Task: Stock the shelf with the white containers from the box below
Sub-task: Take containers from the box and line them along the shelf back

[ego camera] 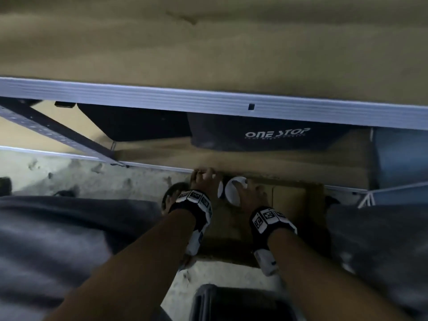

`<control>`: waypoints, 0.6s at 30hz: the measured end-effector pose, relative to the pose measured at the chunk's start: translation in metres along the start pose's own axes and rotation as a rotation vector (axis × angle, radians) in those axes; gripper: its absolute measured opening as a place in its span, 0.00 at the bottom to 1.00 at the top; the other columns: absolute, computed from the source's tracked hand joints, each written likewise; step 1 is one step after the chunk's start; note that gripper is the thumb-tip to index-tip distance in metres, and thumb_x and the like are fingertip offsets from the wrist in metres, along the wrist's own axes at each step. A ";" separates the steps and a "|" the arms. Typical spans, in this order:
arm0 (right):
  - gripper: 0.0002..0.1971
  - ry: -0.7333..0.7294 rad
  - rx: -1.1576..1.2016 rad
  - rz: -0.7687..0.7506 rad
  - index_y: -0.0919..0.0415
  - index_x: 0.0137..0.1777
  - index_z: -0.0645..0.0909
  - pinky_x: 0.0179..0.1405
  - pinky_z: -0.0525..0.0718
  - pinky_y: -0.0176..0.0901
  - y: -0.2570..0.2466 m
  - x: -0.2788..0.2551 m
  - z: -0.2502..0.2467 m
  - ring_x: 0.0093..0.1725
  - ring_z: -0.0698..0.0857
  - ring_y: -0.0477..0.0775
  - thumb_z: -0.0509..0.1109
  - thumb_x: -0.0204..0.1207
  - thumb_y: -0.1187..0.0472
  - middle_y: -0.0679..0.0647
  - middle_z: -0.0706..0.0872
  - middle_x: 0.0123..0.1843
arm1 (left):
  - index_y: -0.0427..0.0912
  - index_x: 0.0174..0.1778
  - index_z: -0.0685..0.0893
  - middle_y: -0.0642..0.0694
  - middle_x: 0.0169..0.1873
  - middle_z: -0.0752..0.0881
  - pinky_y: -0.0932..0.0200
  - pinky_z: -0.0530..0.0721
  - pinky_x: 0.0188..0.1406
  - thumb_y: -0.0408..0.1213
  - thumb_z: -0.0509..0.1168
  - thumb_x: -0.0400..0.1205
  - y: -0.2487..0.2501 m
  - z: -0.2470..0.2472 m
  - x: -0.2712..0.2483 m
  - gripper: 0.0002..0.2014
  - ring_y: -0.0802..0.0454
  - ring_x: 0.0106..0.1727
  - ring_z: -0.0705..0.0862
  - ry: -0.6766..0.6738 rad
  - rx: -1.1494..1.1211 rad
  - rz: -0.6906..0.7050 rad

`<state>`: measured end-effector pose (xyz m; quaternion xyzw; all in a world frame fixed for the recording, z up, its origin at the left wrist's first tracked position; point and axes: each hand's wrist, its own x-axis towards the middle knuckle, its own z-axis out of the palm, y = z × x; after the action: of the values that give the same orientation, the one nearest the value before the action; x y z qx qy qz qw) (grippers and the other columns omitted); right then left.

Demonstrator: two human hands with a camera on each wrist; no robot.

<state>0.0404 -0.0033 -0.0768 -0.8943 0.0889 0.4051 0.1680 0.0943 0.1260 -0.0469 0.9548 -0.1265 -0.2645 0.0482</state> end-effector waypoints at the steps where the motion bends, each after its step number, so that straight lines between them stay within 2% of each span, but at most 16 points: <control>1: 0.43 0.001 0.012 -0.011 0.47 0.84 0.43 0.81 0.54 0.66 -0.001 -0.002 -0.003 0.84 0.50 0.69 0.65 0.77 0.41 0.60 0.43 0.86 | 0.48 0.77 0.67 0.42 0.79 0.58 0.33 0.66 0.75 0.46 0.65 0.80 -0.003 0.004 0.003 0.29 0.30 0.77 0.65 -0.114 0.048 0.022; 2: 0.42 -0.002 0.023 -0.017 0.45 0.84 0.43 0.81 0.53 0.65 -0.002 -0.002 -0.005 0.83 0.50 0.69 0.64 0.78 0.41 0.59 0.42 0.86 | 0.49 0.80 0.61 0.42 0.81 0.54 0.35 0.62 0.77 0.47 0.65 0.80 -0.008 0.010 0.007 0.33 0.31 0.79 0.60 -0.212 0.107 0.050; 3: 0.42 0.000 0.041 -0.024 0.44 0.84 0.43 0.81 0.54 0.65 -0.002 -0.002 -0.005 0.83 0.50 0.70 0.64 0.78 0.41 0.59 0.42 0.86 | 0.50 0.82 0.58 0.42 0.82 0.52 0.36 0.61 0.77 0.46 0.66 0.80 -0.012 0.013 0.010 0.35 0.31 0.80 0.59 -0.243 0.160 0.051; 6: 0.42 0.028 0.066 -0.027 0.43 0.84 0.47 0.79 0.57 0.67 -0.002 0.004 -0.001 0.81 0.52 0.75 0.68 0.76 0.46 0.61 0.44 0.85 | 0.53 0.82 0.55 0.42 0.83 0.50 0.36 0.65 0.75 0.44 0.67 0.79 -0.022 0.026 0.014 0.38 0.31 0.78 0.61 -0.142 0.209 0.066; 9: 0.44 0.054 0.122 -0.011 0.44 0.83 0.51 0.77 0.62 0.71 -0.005 0.014 0.006 0.81 0.53 0.77 0.73 0.73 0.54 0.65 0.45 0.84 | 0.53 0.83 0.52 0.40 0.83 0.47 0.36 0.65 0.75 0.41 0.68 0.78 -0.027 0.032 0.017 0.41 0.30 0.77 0.62 -0.186 0.277 0.114; 13: 0.41 0.083 0.113 -0.002 0.43 0.79 0.56 0.65 0.76 0.67 -0.008 0.019 0.002 0.70 0.65 0.74 0.74 0.68 0.53 0.58 0.51 0.76 | 0.53 0.82 0.52 0.40 0.82 0.50 0.36 0.67 0.73 0.41 0.70 0.74 -0.029 0.033 0.019 0.43 0.30 0.74 0.66 -0.155 0.300 0.134; 15: 0.39 0.083 0.111 0.010 0.42 0.76 0.59 0.65 0.77 0.66 -0.008 0.016 -0.002 0.68 0.66 0.73 0.75 0.68 0.55 0.55 0.50 0.74 | 0.55 0.82 0.53 0.41 0.82 0.50 0.37 0.67 0.73 0.43 0.70 0.74 -0.030 0.033 0.017 0.43 0.31 0.74 0.65 -0.174 0.261 0.122; 18: 0.41 0.076 0.148 0.024 0.40 0.77 0.58 0.67 0.75 0.66 -0.003 0.009 -0.005 0.71 0.63 0.74 0.76 0.67 0.55 0.57 0.48 0.77 | 0.56 0.82 0.55 0.40 0.82 0.47 0.35 0.63 0.77 0.50 0.71 0.74 -0.032 0.026 0.015 0.43 0.31 0.80 0.57 -0.240 0.133 0.084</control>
<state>0.0511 -0.0023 -0.0797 -0.8931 0.1357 0.3651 0.2253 0.0998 0.1527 -0.0819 0.9114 -0.1884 -0.3654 -0.0197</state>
